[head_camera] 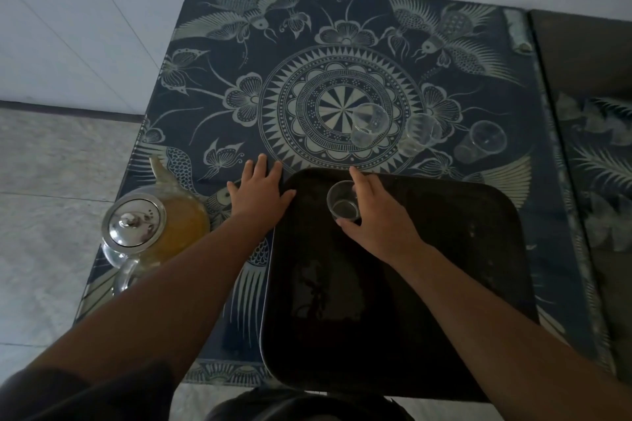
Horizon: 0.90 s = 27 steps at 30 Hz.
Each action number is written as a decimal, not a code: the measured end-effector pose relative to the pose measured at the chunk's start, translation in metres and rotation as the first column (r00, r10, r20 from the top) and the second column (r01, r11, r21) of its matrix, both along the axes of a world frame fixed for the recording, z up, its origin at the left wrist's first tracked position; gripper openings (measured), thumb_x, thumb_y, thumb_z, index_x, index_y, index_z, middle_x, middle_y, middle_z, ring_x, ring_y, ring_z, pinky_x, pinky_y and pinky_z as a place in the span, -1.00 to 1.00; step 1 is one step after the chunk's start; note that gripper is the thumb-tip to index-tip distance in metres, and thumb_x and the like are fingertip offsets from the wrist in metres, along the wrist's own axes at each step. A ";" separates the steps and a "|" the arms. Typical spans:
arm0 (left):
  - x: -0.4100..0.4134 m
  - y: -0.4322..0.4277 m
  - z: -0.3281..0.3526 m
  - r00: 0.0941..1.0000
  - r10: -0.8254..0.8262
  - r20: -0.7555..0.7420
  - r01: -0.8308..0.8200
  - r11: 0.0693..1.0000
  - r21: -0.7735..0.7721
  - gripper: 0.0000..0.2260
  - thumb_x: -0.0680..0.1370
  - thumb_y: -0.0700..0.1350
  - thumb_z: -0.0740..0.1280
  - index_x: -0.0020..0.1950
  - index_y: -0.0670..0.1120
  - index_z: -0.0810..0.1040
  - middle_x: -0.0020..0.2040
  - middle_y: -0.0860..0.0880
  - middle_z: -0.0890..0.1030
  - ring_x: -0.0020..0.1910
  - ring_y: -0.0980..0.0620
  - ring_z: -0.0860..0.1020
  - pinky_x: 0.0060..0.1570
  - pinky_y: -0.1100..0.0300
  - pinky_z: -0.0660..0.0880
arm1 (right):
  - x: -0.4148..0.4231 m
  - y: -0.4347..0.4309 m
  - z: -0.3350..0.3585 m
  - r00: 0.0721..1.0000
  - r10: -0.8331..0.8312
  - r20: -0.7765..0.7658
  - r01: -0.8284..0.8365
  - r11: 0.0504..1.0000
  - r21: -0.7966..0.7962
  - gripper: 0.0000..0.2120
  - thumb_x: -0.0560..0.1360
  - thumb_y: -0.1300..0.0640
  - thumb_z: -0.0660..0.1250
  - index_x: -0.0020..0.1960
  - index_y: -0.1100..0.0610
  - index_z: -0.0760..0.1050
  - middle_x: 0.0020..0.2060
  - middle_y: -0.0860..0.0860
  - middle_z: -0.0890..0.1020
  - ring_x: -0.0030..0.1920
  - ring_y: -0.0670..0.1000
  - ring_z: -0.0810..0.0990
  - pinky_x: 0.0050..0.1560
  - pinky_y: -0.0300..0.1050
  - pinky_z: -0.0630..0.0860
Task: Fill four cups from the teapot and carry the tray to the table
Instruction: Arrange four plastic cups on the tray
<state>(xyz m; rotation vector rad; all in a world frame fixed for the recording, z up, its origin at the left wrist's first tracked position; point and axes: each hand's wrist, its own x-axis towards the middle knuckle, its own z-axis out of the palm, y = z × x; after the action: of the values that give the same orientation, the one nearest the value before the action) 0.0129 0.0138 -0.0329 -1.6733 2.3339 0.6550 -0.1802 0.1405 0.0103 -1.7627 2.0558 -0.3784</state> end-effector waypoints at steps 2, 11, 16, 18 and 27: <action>0.000 -0.001 0.000 1.000 0.004 -0.001 -0.004 1.000 0.003 -0.34 0.64 0.23 0.22 0.66 0.06 0.06 0.70 -0.05 -0.04 0.66 -0.16 -0.09 0.52 -0.41 0.07 | 0.001 0.002 -0.001 1.000 -0.003 -0.007 0.003 1.000 -0.015 -0.10 0.46 -0.08 0.47 0.60 0.14 0.04 0.33 0.01 0.40 0.30 0.01 0.50 0.10 0.00 0.61; 0.000 -0.001 -0.002 0.999 -0.018 0.029 0.018 1.000 -0.012 -0.33 0.64 0.24 0.20 0.67 0.07 0.04 0.70 -0.06 -0.05 0.66 -0.16 -0.09 0.51 -0.41 0.08 | 0.008 0.007 -0.011 0.999 0.026 -0.033 -0.028 0.998 -0.053 -0.10 0.45 -0.07 0.47 0.60 0.17 0.06 0.29 -0.02 0.41 0.26 -0.05 0.50 0.07 -0.18 0.57; 0.002 0.001 -0.004 0.999 -0.032 0.043 0.033 0.999 -0.025 -0.35 0.66 0.26 0.14 0.67 0.07 0.02 0.70 -0.05 -0.07 0.66 -0.15 -0.11 0.52 -0.39 0.06 | 0.008 0.008 -0.012 1.000 -0.004 0.017 0.005 0.998 -0.065 -0.02 0.43 -0.08 0.50 0.62 0.15 -0.02 0.28 -0.01 0.42 0.28 -0.06 0.47 0.04 -0.28 0.48; 0.002 0.001 -0.003 0.998 -0.034 0.044 0.035 0.999 -0.027 -0.35 0.66 0.25 0.13 0.67 0.07 0.02 0.70 -0.05 -0.07 0.66 -0.15 -0.11 0.53 -0.39 0.06 | 0.006 0.009 -0.011 0.999 -0.005 0.037 0.007 0.999 -0.050 0.05 0.40 -0.13 0.51 0.62 0.12 -0.07 0.31 -0.02 0.41 0.30 -0.07 0.44 0.05 -0.29 0.42; 0.000 0.002 0.001 0.999 -0.018 0.033 0.018 1.000 -0.008 -0.35 0.66 0.25 0.15 0.68 0.07 0.01 0.70 -0.03 -0.08 0.66 -0.14 -0.12 0.53 -0.38 0.04 | -0.003 0.018 0.002 0.998 0.050 0.039 -0.048 0.997 -0.055 -0.01 0.38 -0.41 0.32 0.60 0.09 0.08 0.37 -0.04 0.36 0.37 -0.04 0.35 0.28 -0.14 0.42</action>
<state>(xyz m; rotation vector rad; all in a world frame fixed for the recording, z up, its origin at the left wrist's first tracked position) 0.0130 0.0162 -0.0319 -1.6512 2.3293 0.6109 -0.1833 0.1587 0.0126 -1.8180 1.9881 -0.4555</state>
